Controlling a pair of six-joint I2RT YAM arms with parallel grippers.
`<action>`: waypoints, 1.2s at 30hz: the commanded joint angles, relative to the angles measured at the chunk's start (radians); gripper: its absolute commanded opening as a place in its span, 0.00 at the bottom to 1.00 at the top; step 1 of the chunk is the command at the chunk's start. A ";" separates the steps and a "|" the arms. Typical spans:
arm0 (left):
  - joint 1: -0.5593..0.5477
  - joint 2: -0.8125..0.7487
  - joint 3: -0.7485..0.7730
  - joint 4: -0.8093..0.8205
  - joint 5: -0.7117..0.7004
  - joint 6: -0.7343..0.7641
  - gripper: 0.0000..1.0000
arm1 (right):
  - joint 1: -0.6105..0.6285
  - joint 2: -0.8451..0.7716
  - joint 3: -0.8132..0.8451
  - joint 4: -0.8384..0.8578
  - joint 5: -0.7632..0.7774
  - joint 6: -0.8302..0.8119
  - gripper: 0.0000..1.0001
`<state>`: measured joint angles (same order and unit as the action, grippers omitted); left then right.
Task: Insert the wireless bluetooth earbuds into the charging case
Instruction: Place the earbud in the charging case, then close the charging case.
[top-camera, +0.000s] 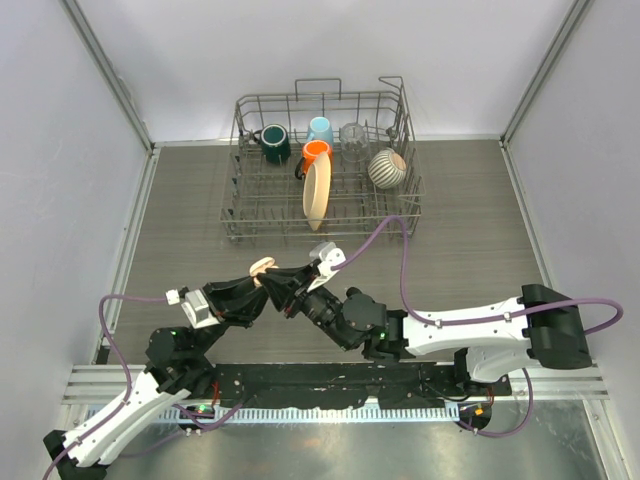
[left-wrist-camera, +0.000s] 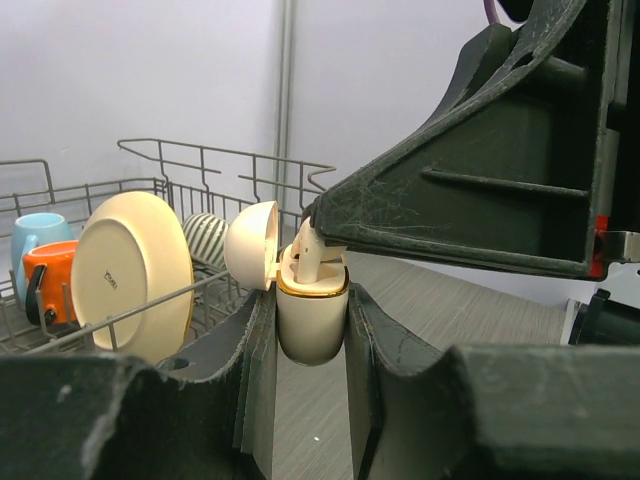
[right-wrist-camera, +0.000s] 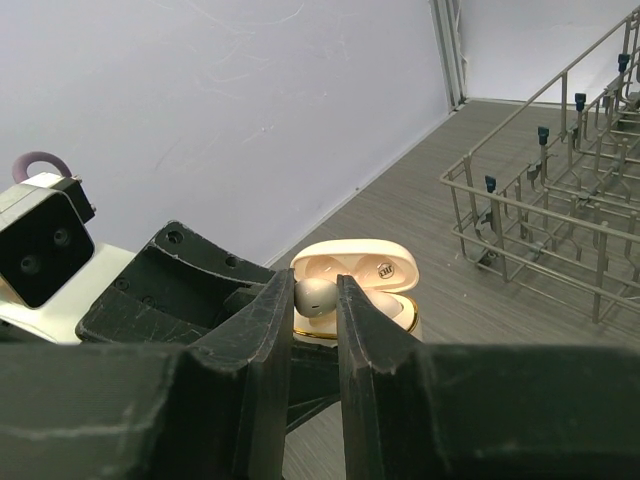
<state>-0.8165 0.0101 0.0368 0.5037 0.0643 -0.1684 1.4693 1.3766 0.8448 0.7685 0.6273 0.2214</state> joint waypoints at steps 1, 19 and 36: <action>0.002 -0.052 -0.098 0.090 -0.037 -0.008 0.00 | 0.016 -0.030 0.000 -0.041 0.012 -0.016 0.01; 0.000 -0.039 -0.092 0.058 0.011 0.012 0.00 | 0.017 -0.140 0.120 -0.146 -0.026 -0.024 0.61; 0.002 0.063 -0.046 0.024 0.167 0.053 0.00 | -0.144 -0.110 0.392 -0.741 -0.050 0.200 0.67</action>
<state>-0.8162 0.0372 0.0349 0.4892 0.1734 -0.1375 1.3926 1.2507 1.1660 0.2272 0.6621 0.2924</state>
